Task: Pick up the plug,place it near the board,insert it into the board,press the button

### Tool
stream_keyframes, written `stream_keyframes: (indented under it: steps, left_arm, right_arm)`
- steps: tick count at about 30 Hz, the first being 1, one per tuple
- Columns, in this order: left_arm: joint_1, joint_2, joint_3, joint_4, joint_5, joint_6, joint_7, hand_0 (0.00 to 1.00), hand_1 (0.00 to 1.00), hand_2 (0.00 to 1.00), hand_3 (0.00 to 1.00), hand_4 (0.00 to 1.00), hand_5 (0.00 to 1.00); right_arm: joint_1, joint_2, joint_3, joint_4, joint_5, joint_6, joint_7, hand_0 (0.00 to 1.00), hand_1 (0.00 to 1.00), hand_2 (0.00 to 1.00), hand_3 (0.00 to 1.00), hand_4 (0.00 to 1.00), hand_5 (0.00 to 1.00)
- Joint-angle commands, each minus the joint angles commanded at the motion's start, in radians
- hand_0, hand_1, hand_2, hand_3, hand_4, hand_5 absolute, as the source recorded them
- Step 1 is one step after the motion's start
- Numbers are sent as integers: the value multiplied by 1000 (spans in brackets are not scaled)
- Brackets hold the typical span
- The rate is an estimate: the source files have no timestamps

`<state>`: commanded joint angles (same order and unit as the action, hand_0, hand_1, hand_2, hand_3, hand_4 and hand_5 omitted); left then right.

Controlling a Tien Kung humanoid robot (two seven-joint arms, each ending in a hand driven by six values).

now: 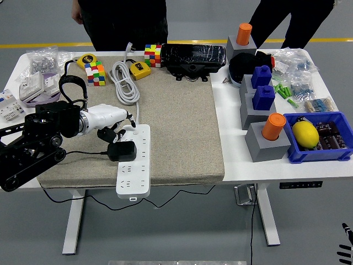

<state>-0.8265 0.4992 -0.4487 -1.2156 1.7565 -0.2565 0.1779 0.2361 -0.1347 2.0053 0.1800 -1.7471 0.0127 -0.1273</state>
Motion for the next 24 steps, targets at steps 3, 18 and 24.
stream_keyframes:
  steps: [3,18,24]
  left_arm:
    - [0,-3,9,-1,-11,6,-5,121,2,94,759,333,2]
    - [-1,-13,26,15,-15,16,-8,120,2,95,785,342,2]
    - [4,-18,29,28,-13,23,-13,120,2,95,782,348,2]
  right_arm:
    - [1,0,0,0,0,0,0,851,752,704,762,998,998]
    - [-3,1,-2,0,2,0,0,852,752,704,763,998,998]
    - [-6,1,0,0,0,0,0,852,752,704,763,998,998]
